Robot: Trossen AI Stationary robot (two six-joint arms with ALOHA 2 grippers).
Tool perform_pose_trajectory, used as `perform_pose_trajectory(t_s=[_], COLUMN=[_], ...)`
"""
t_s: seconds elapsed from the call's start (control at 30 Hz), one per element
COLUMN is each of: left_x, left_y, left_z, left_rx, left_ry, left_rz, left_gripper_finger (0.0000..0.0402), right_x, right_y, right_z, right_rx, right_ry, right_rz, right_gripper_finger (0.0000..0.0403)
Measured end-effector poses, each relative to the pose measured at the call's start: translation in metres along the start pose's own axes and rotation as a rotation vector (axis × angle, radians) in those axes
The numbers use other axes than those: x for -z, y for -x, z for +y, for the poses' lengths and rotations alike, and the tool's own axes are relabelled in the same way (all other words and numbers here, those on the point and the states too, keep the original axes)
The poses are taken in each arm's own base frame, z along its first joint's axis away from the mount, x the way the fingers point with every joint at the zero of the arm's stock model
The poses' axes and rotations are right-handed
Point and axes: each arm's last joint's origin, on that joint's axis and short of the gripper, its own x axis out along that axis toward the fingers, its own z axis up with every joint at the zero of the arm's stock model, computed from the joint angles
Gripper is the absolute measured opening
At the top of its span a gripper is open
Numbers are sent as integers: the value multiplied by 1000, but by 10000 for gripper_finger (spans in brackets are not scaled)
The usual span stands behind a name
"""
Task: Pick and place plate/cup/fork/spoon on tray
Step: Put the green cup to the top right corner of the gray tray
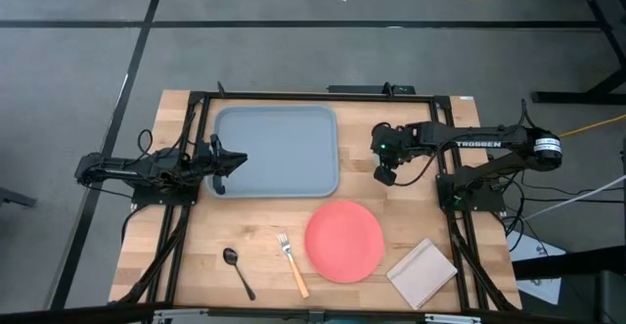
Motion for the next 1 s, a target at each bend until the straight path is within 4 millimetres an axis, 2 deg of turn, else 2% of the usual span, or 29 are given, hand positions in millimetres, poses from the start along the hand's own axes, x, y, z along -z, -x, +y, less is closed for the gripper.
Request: perform_pose_trajectory(t_s=[0.23,0.4,0.57,0.77,0.87,1.0], left_x=[0,0,0,0,0,0], left_y=[0,0,0,0,0,0], left_z=[0,0,1,1,1,1], left_rx=[0,-2,-25,-24,-24,-24], left_ry=[0,0,0,0,0,0], left_rz=[-1,-2,-7,-6,-6,-6], left_gripper_finger=[41,41,41,41,41,41], right_x=[-31,-66,-116,-171,-188,-198], right_y=[38,46,37,23,19,3], right_z=[1,3,2,-18,-36,-64], right_rx=[-24,-50,-26,1,17,-60], right_ry=[42,58,143,266,294,325], right_rz=[-148,-349,-376,-245,-166,-89], right_gripper_finger=[4,4,4,4,4,4])
